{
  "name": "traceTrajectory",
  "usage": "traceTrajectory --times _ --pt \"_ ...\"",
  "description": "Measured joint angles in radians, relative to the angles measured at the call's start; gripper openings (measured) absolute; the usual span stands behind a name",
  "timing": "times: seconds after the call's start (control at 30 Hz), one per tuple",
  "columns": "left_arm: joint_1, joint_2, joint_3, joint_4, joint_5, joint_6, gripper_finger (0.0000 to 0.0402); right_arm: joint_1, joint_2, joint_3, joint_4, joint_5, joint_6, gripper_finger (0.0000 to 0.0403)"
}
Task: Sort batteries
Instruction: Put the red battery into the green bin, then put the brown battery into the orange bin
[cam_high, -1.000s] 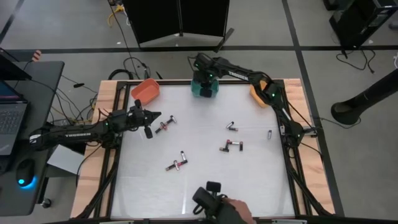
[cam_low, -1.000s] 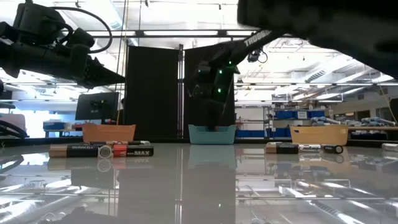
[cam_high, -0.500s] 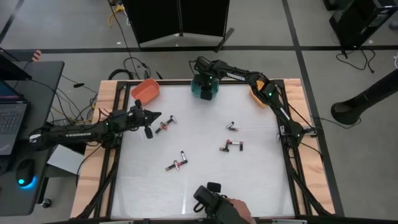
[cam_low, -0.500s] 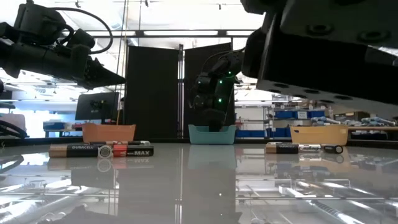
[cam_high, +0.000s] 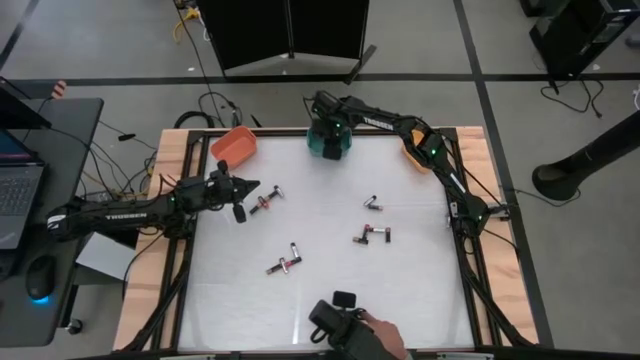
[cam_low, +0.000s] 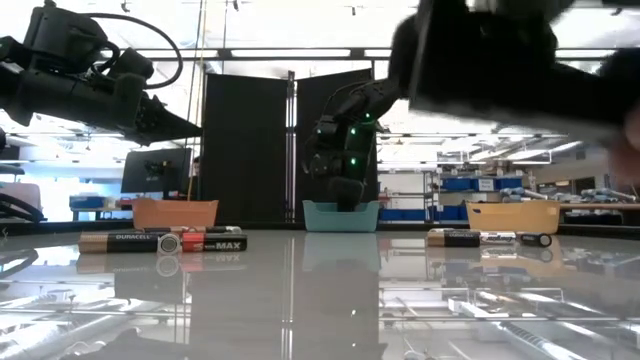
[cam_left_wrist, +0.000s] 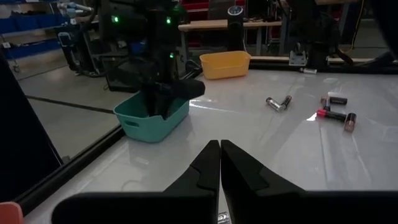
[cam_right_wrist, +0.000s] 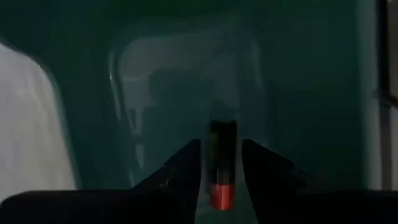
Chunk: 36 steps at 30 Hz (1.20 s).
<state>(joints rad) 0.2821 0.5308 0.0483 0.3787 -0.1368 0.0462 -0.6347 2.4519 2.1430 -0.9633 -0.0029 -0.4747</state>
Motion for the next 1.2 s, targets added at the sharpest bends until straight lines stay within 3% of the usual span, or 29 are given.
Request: traceTrajectory --times 0.27,0.5,0.77,1.2 --pt "0.0 0.0 0.0 0.023 0.0 -0.002 0.0023 0.033 0.0 0.201 -0.193 0.004 -0.009 0.0119" --pt "0.0 0.0 0.0 0.029 -0.001 -0.028 0.0023 0.075 -0.085 0.166 -0.252 -0.003 -0.025 0.0012" --pt "0.0 0.0 0.0 0.025 0.018 -0.083 0.0023 0.125 -0.115 0.162 -0.305 -0.133 0.004 0.0007" --pt "0.0 0.0 0.0 0.018 0.025 -0.104 0.0023 0.236 -0.15 0.132 -0.143 -0.159 0.093 0.0004"
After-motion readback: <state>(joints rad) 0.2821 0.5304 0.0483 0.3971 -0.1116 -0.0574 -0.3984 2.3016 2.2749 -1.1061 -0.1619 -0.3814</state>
